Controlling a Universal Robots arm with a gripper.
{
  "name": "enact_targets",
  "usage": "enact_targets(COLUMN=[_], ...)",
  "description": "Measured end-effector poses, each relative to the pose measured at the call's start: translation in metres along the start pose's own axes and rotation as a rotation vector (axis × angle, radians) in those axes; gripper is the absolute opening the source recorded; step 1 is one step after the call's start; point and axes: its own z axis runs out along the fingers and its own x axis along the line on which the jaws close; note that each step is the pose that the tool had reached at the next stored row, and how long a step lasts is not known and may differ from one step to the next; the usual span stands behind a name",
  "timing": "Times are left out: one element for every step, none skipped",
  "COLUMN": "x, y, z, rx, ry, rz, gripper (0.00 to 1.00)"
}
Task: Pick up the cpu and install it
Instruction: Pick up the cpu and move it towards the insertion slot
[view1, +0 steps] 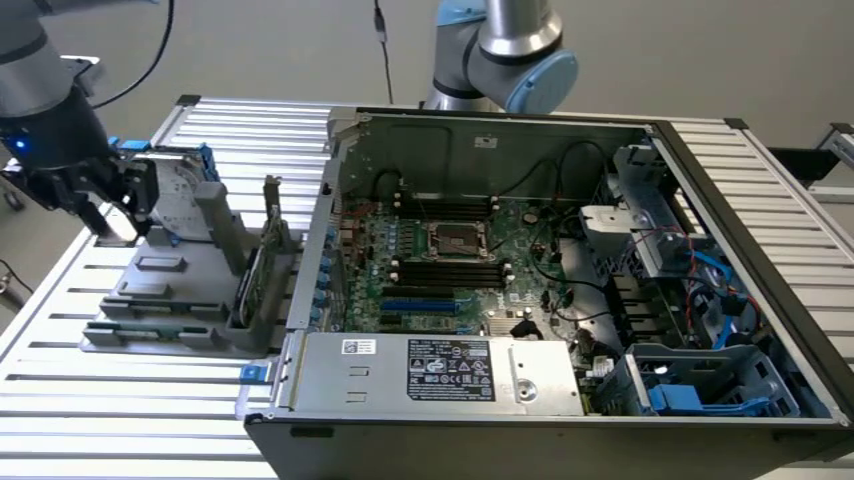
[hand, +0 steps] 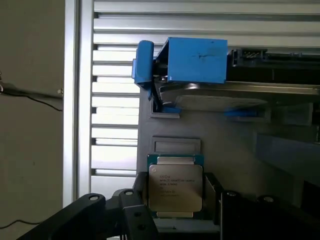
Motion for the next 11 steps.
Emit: enact_targets(x=[0.0, 0.0, 0.0, 0.0, 0.0, 0.0, -0.001, -0.002, -0.003, -0.004, -0.006], y=[0.0004, 0.0009, 0.0015, 0.0023, 0.0032, 0.0042, 0.0054, 0.0068, 0.0084, 0.0099, 0.0114], z=[-0.0043, -0.0086, -0.0132, -0.0174, -0.0216, -0.0255, -0.0291, -0.0327, -0.0357, -0.0386, -0.0414], rx=[0.0, 0.0, 0.0, 0.0, 0.0001, 0.0, 0.0, 0.0, -0.0001, -0.0001, 0.0], ry=[0.0001, 0.0002, 0.0003, 0.0004, 0.0005, 0.0004, 0.0004, 0.0005, 0.0004, 0.0004, 0.0005], rz=[0.0, 0.0, 0.0, 0.0, 0.0, 0.0, 0.0, 0.0, 0.0, 0.0, 0.0], gripper=[0.55, 0.55, 0.55, 0.55, 0.55, 0.55, 0.55, 0.55, 0.55, 0.55, 0.55])
